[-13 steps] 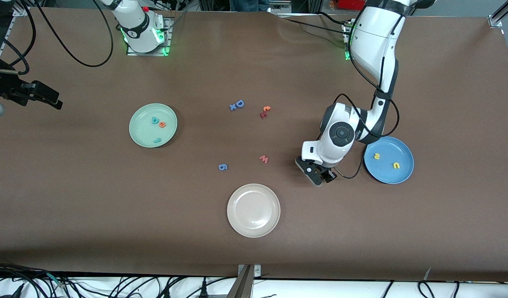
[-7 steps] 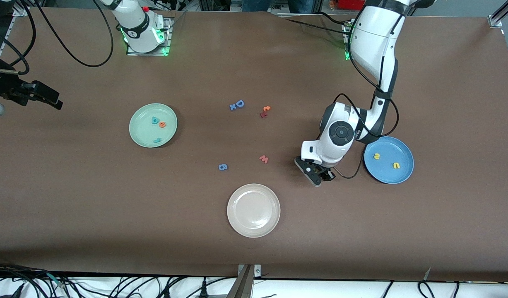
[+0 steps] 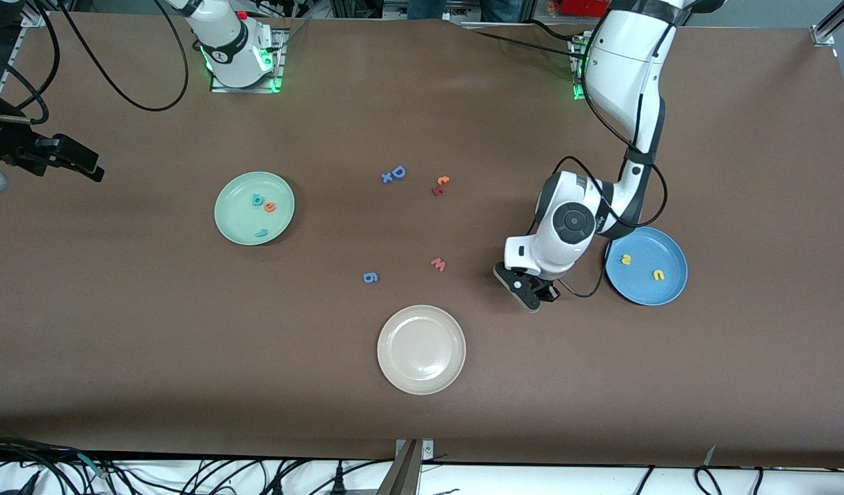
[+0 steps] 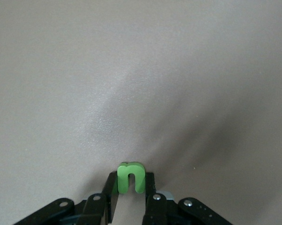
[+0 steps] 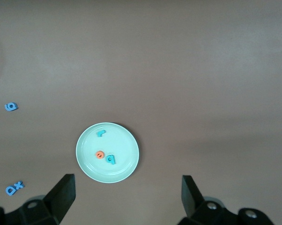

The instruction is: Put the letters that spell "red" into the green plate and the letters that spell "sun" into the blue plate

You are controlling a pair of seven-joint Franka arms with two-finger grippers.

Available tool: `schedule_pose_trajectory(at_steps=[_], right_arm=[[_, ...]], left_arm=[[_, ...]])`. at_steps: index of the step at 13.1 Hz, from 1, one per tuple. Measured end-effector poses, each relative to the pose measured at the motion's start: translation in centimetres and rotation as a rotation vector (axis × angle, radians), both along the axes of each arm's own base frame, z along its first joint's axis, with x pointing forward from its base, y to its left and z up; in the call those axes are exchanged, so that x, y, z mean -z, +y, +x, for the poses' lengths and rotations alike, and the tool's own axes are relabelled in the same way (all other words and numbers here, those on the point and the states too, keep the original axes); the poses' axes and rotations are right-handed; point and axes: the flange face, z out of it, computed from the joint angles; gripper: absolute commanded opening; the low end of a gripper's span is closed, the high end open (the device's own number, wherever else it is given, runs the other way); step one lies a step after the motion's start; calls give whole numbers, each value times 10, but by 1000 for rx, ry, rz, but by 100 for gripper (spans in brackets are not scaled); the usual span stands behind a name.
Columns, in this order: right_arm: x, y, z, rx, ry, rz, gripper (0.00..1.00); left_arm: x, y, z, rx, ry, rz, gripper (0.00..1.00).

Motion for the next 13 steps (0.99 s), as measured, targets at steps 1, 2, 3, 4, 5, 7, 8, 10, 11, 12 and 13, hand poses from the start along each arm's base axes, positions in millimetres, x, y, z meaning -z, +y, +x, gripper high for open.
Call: schedule_pose_trajectory(at_steps=[1, 2, 3, 4, 5, 7, 8, 10, 11, 12, 13], right_arm=[[0, 0, 0, 0, 0, 0, 100], [0, 0, 0, 0, 0, 0, 100], [0, 0, 0, 0, 0, 0, 100], [0, 0, 0, 0, 0, 0, 100], [0, 0, 0, 0, 0, 0, 100], [0, 0, 0, 0, 0, 0, 100], [0, 0, 0, 0, 0, 0, 100], [0, 0, 0, 0, 0, 0, 100], [0, 0, 0, 0, 0, 0, 100], [0, 0, 0, 0, 0, 0, 100], [0, 0, 0, 0, 0, 0, 100]], left_arm=[[0, 7, 3, -13, 3, 1, 28], [-2, 17, 6, -30, 9, 8, 28], [-7, 30, 11, -52, 17, 14, 28], [-14, 46, 16, -75, 29, 17, 28], [-23, 63, 22, -91, 40, 19, 28], [-40, 107, 33, -89, 60, 27, 29], [-45, 132, 36, -96, 78, 28, 29], [-49, 177, 37, -112, 127, 25, 30], [-49, 197, 37, -105, 146, 23, 30], [-48, 217, 37, -92, 160, 21, 30], [-45, 236, 35, -77, 170, 19, 30]])
